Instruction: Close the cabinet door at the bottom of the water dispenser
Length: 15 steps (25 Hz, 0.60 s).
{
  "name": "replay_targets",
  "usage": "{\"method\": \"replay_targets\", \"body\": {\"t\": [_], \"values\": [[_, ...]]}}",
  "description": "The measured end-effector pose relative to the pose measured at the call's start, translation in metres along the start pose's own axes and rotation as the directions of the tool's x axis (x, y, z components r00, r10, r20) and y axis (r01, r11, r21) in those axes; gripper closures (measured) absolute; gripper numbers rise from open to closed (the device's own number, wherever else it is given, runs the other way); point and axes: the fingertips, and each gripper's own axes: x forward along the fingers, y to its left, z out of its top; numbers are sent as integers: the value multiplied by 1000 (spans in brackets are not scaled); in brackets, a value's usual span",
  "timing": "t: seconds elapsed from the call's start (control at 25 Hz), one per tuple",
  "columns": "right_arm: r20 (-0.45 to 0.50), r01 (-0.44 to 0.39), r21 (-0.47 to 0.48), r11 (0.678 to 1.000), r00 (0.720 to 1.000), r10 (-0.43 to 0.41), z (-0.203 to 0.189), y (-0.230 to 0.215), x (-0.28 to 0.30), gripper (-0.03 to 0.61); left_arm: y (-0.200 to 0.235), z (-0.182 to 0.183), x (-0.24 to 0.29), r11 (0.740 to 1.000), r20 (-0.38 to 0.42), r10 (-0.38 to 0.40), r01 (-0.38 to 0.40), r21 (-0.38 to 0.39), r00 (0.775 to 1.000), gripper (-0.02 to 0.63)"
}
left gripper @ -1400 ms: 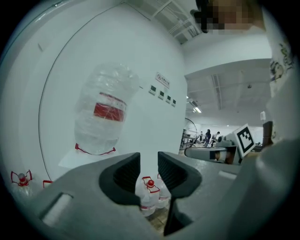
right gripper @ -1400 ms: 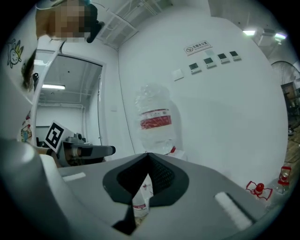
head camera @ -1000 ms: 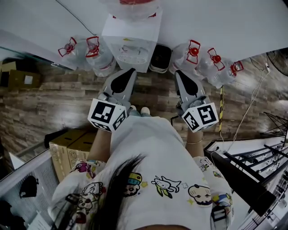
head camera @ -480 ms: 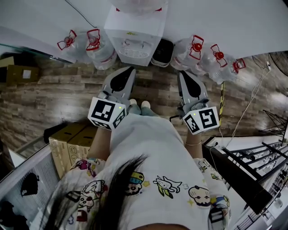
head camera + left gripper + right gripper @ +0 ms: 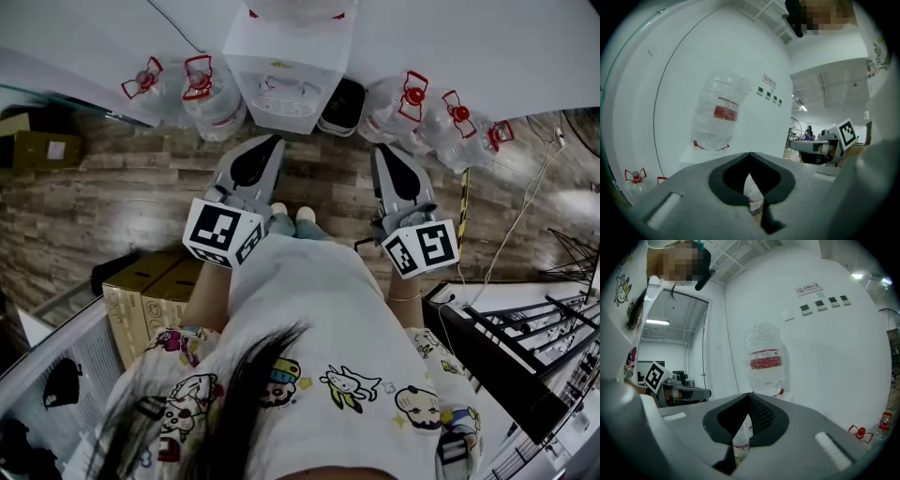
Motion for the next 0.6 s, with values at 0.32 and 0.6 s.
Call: {"method": "replay_targets", "body": {"t": [0.32, 0.6], "values": [[-6, -8, 0, 1000, 1000, 8, -1, 7, 1, 571, 5, -2, -7, 1000, 1, 6, -6, -1, 1000, 614], [-18, -17, -5, 1000, 1000, 17, -6, 8, 0, 571, 6, -4, -9, 1000, 3, 16, -16, -2, 1000, 614]]}}
